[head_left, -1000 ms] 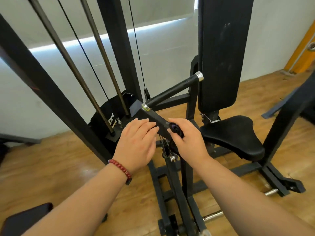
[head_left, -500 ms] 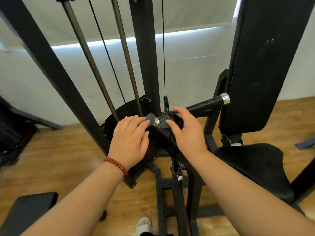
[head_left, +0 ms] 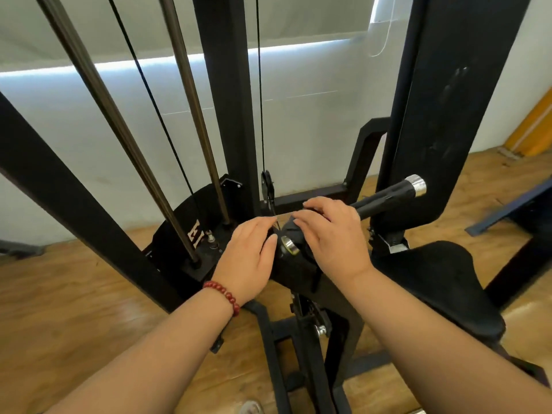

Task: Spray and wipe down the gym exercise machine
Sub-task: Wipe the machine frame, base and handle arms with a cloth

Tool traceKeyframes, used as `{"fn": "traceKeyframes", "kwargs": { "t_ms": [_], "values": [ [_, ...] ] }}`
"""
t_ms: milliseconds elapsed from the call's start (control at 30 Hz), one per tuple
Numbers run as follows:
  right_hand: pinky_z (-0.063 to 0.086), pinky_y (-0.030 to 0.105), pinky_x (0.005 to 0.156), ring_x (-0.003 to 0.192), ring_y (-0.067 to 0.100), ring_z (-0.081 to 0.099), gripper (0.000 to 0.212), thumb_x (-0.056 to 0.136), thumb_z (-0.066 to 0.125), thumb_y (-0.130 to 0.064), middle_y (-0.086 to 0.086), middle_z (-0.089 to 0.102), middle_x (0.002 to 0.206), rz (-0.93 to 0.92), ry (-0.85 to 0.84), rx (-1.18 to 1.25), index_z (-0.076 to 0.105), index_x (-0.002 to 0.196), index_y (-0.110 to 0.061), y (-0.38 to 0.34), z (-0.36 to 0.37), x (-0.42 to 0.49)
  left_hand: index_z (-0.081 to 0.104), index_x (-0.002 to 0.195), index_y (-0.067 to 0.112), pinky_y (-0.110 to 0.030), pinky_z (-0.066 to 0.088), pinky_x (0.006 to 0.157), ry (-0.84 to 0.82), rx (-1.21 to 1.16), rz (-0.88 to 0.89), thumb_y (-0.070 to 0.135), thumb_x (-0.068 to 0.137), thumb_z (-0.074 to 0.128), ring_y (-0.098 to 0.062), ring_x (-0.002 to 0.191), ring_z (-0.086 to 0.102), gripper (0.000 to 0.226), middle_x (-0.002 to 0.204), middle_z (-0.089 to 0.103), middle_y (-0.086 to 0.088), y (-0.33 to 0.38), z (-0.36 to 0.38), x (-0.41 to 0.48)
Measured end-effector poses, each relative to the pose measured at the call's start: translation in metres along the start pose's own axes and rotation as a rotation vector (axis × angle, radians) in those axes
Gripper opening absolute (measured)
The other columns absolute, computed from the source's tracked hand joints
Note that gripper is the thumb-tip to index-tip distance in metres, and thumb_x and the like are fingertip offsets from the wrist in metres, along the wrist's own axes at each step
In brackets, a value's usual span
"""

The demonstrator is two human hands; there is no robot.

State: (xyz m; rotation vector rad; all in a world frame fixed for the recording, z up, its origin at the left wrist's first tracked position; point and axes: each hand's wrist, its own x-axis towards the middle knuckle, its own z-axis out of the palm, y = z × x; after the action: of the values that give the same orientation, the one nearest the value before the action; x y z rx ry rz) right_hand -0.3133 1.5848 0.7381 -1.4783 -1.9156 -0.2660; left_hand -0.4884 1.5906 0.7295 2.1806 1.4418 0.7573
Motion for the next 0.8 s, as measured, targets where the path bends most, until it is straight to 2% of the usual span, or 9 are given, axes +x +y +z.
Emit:
{"fn": "traceKeyframes", "kwargs": {
  "t_ms": [133, 233, 300, 367, 500, 600, 700, 733, 800],
  "values": [
    [0.043, 0.044, 0.103, 0.114, 0.023, 0.057, 0.046, 0.093, 0.054, -0.044, 0.006, 0.062, 0.128, -0.03, -0.129, -0.044, 0.065, 0.123, -0.012, 0.004, 0.004, -0.01, 0.038, 0.146, 0.026, -0.023, 0.033, 0.109, -0.043, -0.201, -0.005, 0.029, 0.104, 0.03, -0.003, 0.129, 0.039, 0.043, 0.14, 0.044, 0.009, -0.01, 0.013, -0.002],
    [0.041, 0.043, 0.107, 0.123, 0.023, 0.053, 0.043, 0.095, 0.056, -0.03, 0.008, 0.057, 0.136, 0.018, -0.123, 0.056, 0.057, 0.134, -0.011, -0.003, -0.001, -0.011, 0.039, 0.145, 0.024, -0.013, 0.03, 0.103, -0.028, -0.201, 0.018, 0.03, 0.104, 0.026, -0.002, 0.127, 0.04, 0.044, 0.138, 0.045, 0.008, -0.015, 0.016, 0.0],
    [0.038, 0.035, 0.111, 0.129, 0.017, 0.048, 0.05, 0.091, 0.062, -0.015, 0.008, 0.054, 0.138, 0.137, -0.055, 0.146, 0.05, 0.139, -0.009, -0.008, -0.008, -0.005, 0.038, 0.145, 0.023, -0.005, 0.026, 0.096, -0.025, -0.2, 0.018, 0.031, 0.103, 0.025, -0.001, 0.126, 0.038, 0.045, 0.138, 0.045, 0.008, -0.015, 0.016, 0.0],
    [0.032, 0.029, 0.113, 0.129, 0.013, 0.045, 0.05, 0.087, 0.062, -0.009, 0.009, 0.054, 0.138, 0.21, 0.025, 0.113, 0.052, 0.136, -0.006, -0.008, -0.013, 0.002, 0.037, 0.147, 0.022, -0.004, 0.025, 0.095, -0.037, -0.198, 0.016, 0.026, 0.104, 0.028, 0.001, 0.125, 0.036, 0.043, 0.138, 0.044, 0.007, -0.013, 0.016, 0.0],
    [0.047, 0.045, 0.103, 0.117, 0.025, 0.059, 0.039, 0.091, 0.055, -0.02, 0.01, 0.062, 0.13, -0.027, -0.117, -0.082, 0.061, 0.128, -0.008, -0.007, -0.004, -0.004, 0.037, 0.146, 0.023, -0.022, 0.032, 0.108, -0.091, -0.186, 0.009, 0.027, 0.103, 0.034, -0.004, 0.13, 0.038, 0.043, 0.141, 0.045, 0.007, -0.016, 0.009, 0.007],
    [0.046, 0.042, 0.1, 0.115, 0.023, 0.059, 0.035, 0.095, 0.054, -0.024, 0.007, 0.064, 0.126, -0.16, -0.212, -0.061, 0.064, 0.126, -0.01, 0.0, -0.003, -0.007, 0.043, 0.144, 0.022, -0.033, 0.035, 0.112, -0.095, -0.268, -0.019, 0.027, 0.104, 0.034, -0.008, 0.13, 0.041, 0.041, 0.138, 0.049, 0.005, -0.016, 0.008, 0.01],
    [0.046, 0.043, 0.101, 0.116, 0.028, 0.06, 0.039, 0.087, 0.061, -0.012, 0.011, 0.063, 0.127, -0.333, -0.341, -0.154, 0.063, 0.125, -0.008, 0.023, -0.019, 0.0, 0.042, 0.143, 0.022, -0.023, 0.033, 0.108, -0.077, -0.279, -0.058, 0.025, 0.105, 0.031, -0.007, 0.129, 0.04, 0.04, 0.136, 0.047, 0.008, -0.01, 0.011, 0.007],
    [0.045, 0.044, 0.101, 0.114, 0.031, 0.061, 0.039, 0.085, 0.062, -0.009, 0.013, 0.064, 0.125, -0.292, -0.313, -0.196, 0.064, 0.124, -0.006, 0.034, -0.025, 0.004, 0.042, 0.143, 0.023, -0.02, 0.031, 0.104, -0.077, -0.265, -0.061, 0.025, 0.105, 0.03, -0.007, 0.128, 0.04, 0.04, 0.134, 0.047, 0.008, -0.009, 0.011, 0.007],
    [0.042, 0.045, 0.102, 0.111, 0.035, 0.062, 0.036, 0.085, 0.057, -0.008, 0.017, 0.065, 0.12, -0.03, -0.161, -0.227, 0.065, 0.12, -0.002, 0.042, -0.036, 0.009, 0.041, 0.143, 0.023, -0.017, 0.03, 0.101, -0.082, -0.254, -0.071, 0.024, 0.105, 0.028, -0.006, 0.127, 0.04, 0.04, 0.132, 0.046, 0.009, -0.008, 0.011, 0.007]
  ]
}}
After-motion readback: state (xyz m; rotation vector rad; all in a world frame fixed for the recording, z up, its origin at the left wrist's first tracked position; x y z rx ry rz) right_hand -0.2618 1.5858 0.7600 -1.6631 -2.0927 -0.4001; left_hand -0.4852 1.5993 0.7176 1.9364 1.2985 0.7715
